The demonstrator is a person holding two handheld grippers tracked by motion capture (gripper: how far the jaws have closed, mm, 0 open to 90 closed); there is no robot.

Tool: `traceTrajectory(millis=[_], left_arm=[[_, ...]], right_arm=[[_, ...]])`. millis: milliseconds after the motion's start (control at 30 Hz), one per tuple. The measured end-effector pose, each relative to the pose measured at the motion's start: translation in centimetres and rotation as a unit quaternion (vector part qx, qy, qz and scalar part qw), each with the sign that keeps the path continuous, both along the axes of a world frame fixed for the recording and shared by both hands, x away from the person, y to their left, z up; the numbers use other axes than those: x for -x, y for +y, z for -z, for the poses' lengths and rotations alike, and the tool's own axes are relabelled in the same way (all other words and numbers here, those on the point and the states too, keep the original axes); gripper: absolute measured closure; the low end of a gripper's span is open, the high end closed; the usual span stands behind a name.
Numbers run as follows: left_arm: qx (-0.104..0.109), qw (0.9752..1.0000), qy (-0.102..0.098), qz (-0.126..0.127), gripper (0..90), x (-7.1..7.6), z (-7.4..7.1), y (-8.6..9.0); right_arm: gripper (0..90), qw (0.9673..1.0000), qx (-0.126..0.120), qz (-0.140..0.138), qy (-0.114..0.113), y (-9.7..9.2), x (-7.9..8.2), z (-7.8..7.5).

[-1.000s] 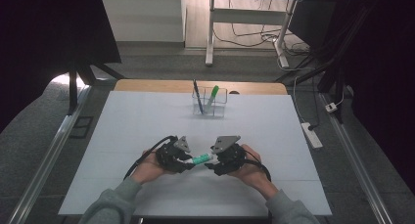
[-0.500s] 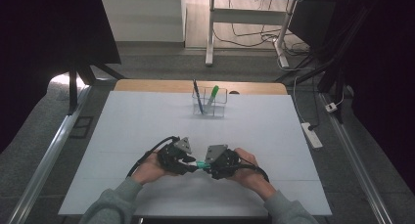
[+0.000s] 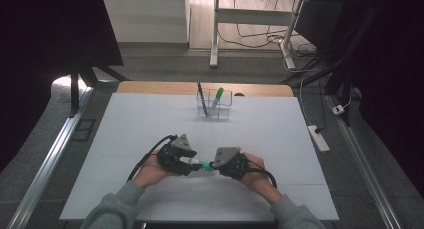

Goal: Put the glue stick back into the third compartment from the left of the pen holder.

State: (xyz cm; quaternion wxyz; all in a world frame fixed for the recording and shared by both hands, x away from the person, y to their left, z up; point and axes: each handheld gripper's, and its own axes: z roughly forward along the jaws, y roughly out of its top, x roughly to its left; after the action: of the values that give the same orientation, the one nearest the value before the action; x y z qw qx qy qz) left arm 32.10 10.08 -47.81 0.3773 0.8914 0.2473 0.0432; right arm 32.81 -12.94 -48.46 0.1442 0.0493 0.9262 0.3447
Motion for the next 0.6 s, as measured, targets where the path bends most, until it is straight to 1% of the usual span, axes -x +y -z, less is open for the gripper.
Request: traceTrajectory(millis=[67,100,133,167,200,233,267,300,367,433,467,500,567,600], left_arm=[[0.006,1.0000,0.001,-0.004,45.1,0.0,0.0,0.0],[0.001,0.9999,0.003,-0.011,45.4,-0.1,0.2,-0.1],[0.005,0.9998,0.004,-0.018,47.1,-0.1,0.3,-0.1],[0.018,0.9997,0.007,-0.017,50.4,-0.1,0.3,0.2],[0.018,0.9997,0.006,-0.016,51.7,-0.1,0.1,0.3],[0.005,0.9998,0.000,-0.020,51.4,0.0,0.0,0.3],[0.001,0.9998,-0.006,-0.021,50.2,0.0,-0.2,0.5],[0.004,0.9997,-0.004,-0.024,50.1,0.0,-0.2,0.8],[-0.001,0.9994,-0.004,-0.035,49.0,-0.2,-0.1,1.2],[-0.006,0.9993,-0.003,-0.038,48.7,-0.4,0.0,1.4],[-0.012,0.9991,-0.005,-0.040,47.3,-0.4,0.0,1.4],[-0.015,0.9991,-0.006,-0.039,46.7,-0.3,0.0,1.4],[-0.021,0.9990,-0.008,-0.039,45.6,-0.3,0.0,1.4],[-0.025,0.9988,-0.013,-0.041,44.6,-0.2,0.0,1.4]], right_arm=[[89.8,0.9997,-0.014,0.016,0.007,-0.7,-0.5,-0.3],[89.8,0.9995,-0.012,0.025,0.014,-0.8,-0.8,-0.2],[89.8,0.9993,-0.006,0.034,0.017,-0.9,-0.9,-0.1],[89.8,0.9992,-0.005,0.035,0.020,-0.9,-1.1,0.1],[89.6,0.9991,-0.004,0.035,0.026,-0.9,-1.1,0.2],[88.3,0.9991,-0.004,0.033,0.028,-0.9,-1.1,0.3],[86.0,0.9991,-0.001,0.032,0.027,-0.8,-1.1,0.3],[84.0,0.9991,0.001,0.031,0.028,-0.7,-1.1,0.2],[79.1,0.9988,-0.007,0.032,0.037,-0.7,-1.2,0.3],[70.3,0.9984,-0.005,0.033,0.045,-0.5,-1.3,0.4],[65.5,0.9983,-0.002,0.035,0.047,-0.4,-1.5,0.4],[63.2,0.9980,-0.001,0.036,0.053,-0.2,-1.6,0.5],[57.5,0.9962,-0.004,0.034,0.080,0.5,-2.1,0.6],[53.9,0.9951,-0.003,0.033,0.093,0.9,-2.3,0.7]])
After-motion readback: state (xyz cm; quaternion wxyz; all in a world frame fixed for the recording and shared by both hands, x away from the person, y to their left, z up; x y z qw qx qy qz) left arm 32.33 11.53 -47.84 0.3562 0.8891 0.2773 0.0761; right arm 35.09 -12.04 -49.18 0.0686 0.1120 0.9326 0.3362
